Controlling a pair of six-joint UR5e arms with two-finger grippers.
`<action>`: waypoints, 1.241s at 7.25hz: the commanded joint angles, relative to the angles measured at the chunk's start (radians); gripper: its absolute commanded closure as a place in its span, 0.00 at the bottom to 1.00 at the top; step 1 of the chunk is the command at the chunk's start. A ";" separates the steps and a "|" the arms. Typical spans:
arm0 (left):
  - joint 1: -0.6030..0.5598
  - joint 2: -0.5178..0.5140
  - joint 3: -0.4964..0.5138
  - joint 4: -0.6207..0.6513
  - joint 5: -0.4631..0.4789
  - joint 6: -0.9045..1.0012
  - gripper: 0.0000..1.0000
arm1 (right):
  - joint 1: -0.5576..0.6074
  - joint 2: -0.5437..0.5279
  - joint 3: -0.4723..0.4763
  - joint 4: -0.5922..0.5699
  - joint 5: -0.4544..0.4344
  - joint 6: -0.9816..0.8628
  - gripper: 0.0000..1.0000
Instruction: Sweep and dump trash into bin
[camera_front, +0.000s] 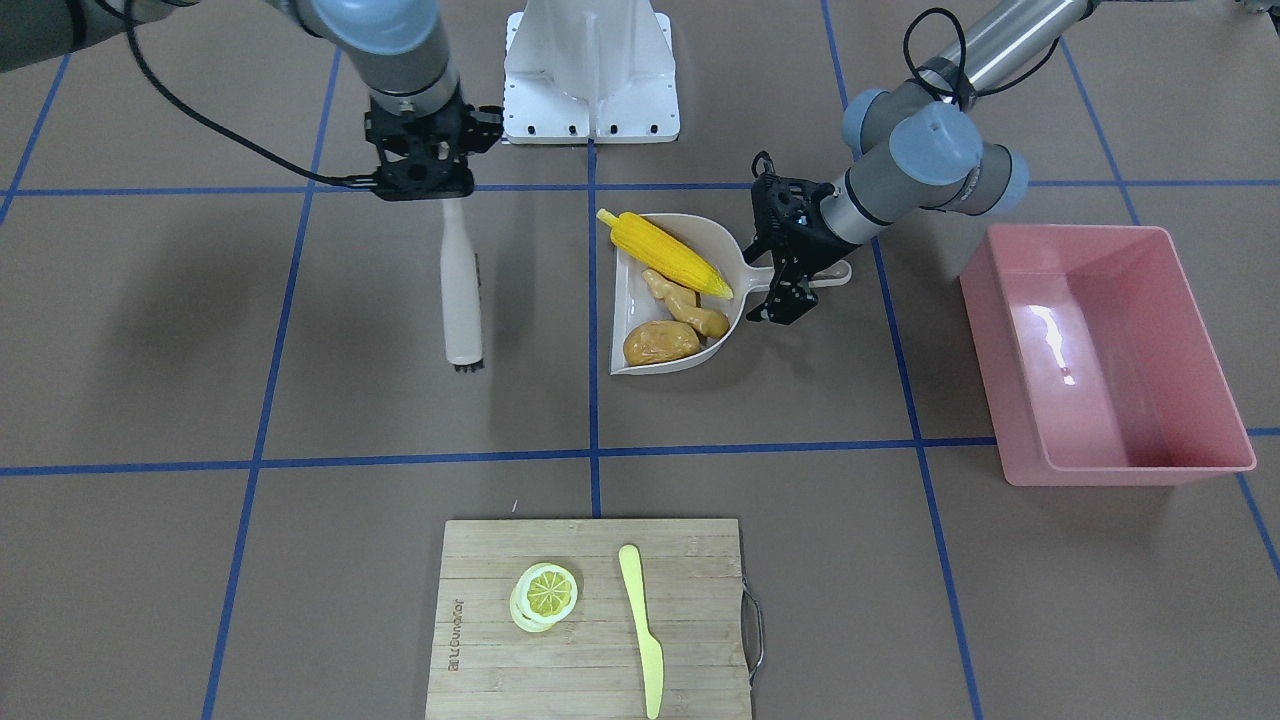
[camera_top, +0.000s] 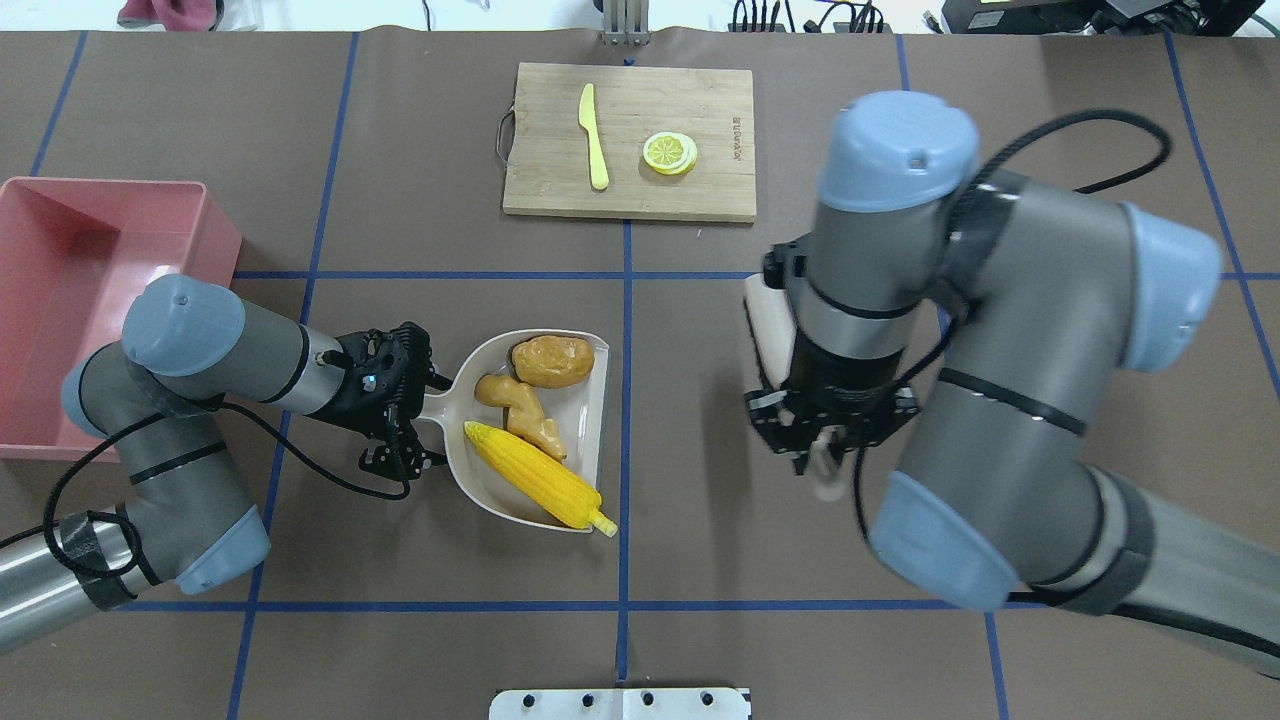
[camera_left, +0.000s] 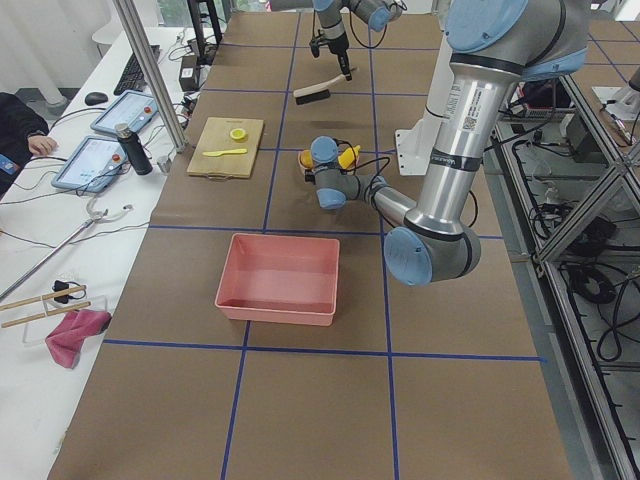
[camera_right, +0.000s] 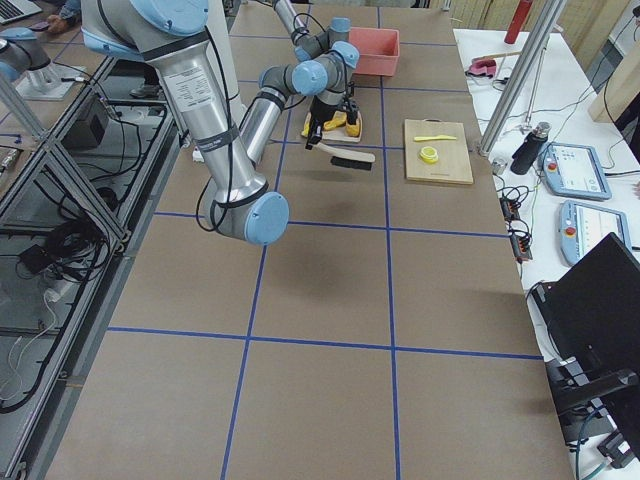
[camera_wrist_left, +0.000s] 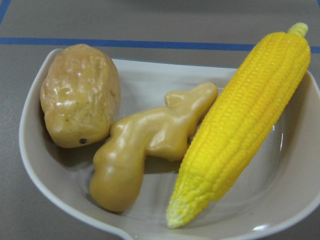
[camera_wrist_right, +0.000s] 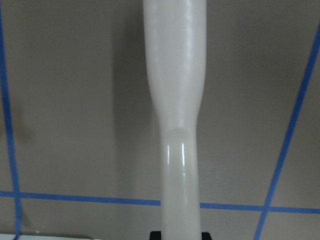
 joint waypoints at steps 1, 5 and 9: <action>0.000 0.000 0.001 0.000 0.001 0.000 0.08 | 0.144 -0.213 0.045 0.006 -0.001 -0.256 1.00; 0.000 0.000 -0.002 0.006 -0.001 -0.006 0.40 | 0.326 -0.736 -0.025 0.573 0.001 -0.439 1.00; 0.000 0.000 -0.003 0.006 -0.001 -0.005 0.92 | 0.469 -0.856 -0.144 0.720 0.148 -0.434 1.00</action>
